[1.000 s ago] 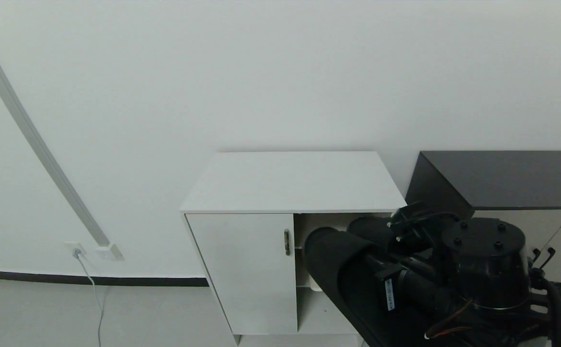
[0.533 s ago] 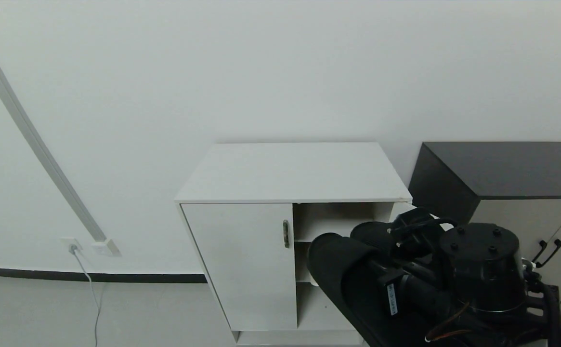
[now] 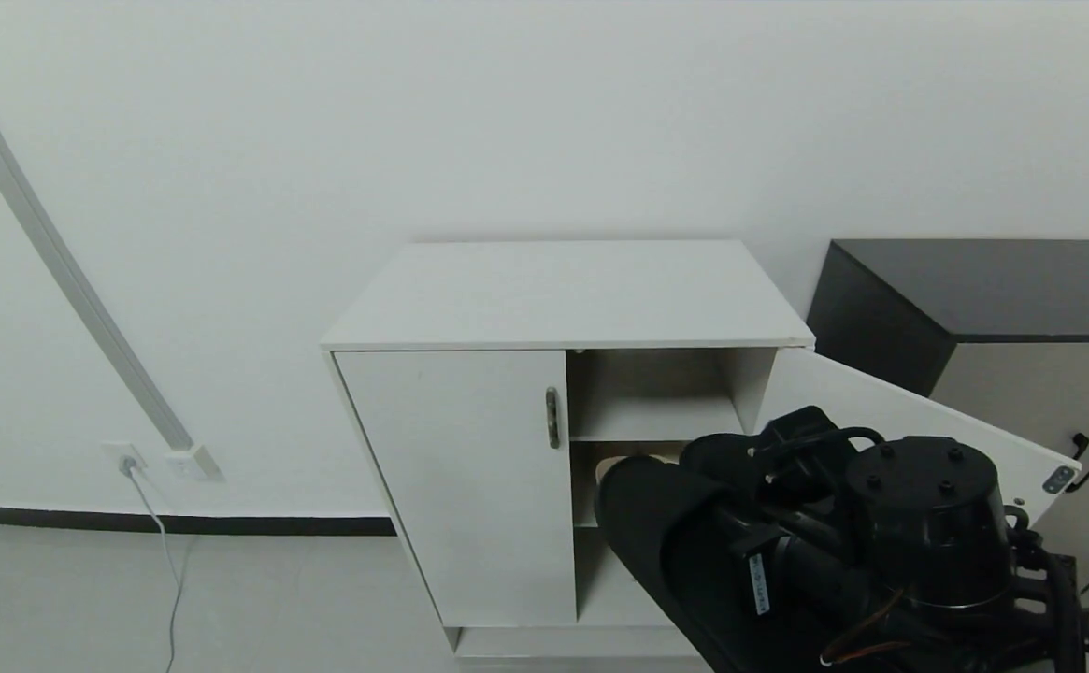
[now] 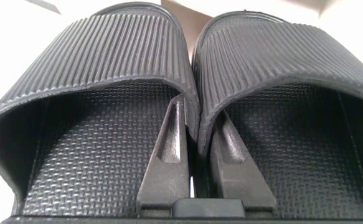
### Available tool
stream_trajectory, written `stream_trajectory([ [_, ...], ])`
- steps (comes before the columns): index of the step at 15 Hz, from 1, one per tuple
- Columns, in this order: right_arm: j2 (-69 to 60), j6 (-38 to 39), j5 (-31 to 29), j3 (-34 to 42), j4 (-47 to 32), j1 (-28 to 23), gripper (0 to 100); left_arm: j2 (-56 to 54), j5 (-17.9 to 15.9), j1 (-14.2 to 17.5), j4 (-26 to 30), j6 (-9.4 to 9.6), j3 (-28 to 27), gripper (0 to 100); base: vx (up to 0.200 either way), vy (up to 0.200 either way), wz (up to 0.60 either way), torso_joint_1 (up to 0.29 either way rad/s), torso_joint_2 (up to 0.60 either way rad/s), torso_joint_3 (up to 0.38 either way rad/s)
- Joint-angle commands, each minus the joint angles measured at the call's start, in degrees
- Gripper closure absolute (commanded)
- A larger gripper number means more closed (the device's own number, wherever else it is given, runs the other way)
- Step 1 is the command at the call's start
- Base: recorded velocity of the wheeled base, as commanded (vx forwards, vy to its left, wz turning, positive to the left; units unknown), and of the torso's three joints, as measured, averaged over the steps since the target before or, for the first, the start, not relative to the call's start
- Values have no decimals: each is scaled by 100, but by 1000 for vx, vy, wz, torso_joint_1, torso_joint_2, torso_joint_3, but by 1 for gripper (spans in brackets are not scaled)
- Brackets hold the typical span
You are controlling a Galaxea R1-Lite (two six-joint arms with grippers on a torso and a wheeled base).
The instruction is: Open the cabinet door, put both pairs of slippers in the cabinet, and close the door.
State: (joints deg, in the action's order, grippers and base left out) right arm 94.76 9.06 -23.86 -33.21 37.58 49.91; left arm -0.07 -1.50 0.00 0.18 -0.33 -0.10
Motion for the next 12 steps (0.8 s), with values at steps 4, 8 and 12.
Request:
stream_trajectory([
  [4,43,0,-5,-2,3,19,100,7,1,0,-1,-2,1,100,0,0,0,-205,527,322],
  [8,43,0,-14,7,3,19,100,7,1,0,-1,-2,1,100,0,0,0,-184,504,323],
  [12,34,0,-14,34,3,19,100,7,1,0,-1,-2,1,100,0,0,0,-158,481,331],
])
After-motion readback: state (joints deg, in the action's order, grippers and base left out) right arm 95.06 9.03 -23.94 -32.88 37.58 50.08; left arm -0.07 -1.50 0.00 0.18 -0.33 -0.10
